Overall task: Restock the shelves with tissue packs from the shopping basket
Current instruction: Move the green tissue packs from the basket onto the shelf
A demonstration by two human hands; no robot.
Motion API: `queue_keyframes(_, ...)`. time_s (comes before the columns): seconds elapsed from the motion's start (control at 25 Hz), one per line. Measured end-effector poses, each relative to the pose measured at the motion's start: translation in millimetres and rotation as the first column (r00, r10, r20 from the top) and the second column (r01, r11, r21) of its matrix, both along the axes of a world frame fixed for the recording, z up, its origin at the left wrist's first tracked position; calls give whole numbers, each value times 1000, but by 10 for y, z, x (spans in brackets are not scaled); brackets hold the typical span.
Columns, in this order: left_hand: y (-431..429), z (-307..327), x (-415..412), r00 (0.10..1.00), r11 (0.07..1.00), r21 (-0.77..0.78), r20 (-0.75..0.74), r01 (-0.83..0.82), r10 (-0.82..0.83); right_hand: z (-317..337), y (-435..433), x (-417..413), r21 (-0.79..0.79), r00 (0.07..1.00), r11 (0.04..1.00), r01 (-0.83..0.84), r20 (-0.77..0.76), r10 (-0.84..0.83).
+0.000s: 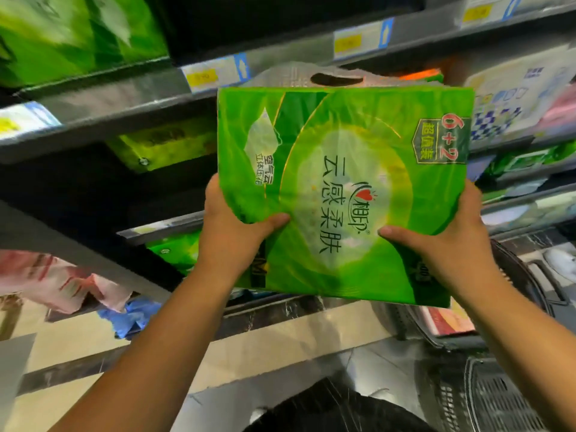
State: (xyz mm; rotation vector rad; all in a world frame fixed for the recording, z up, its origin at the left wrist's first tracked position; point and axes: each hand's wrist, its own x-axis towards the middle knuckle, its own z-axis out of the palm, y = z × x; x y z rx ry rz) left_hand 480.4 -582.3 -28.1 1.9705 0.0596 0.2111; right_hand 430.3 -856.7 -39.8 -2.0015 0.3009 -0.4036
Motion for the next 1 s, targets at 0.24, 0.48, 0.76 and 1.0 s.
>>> queue_keyframes(0.24, 1135, 488, -87, 989, 995, 40, 121, -92, 87, 444, 1095, 190, 24, 987, 994, -104, 128, 100)
queue_keyframes(0.48, 1991, 887, -67, 968, 985, 30, 196, -168, 159, 870, 1927, 407, -7, 961, 983, -183, 211, 181)
queue_keyframes(0.76, 2521, 1274, 148, 940, 969, 54, 260, -242, 220, 1407, 2438, 765, -54, 938, 967, -249, 234, 254)
queue_keyframes(1.0, 2626, 1631, 515, 931, 958, 44, 253, -283, 264, 1858, 2503, 1225, -127, 921, 951, -280, 244, 304)
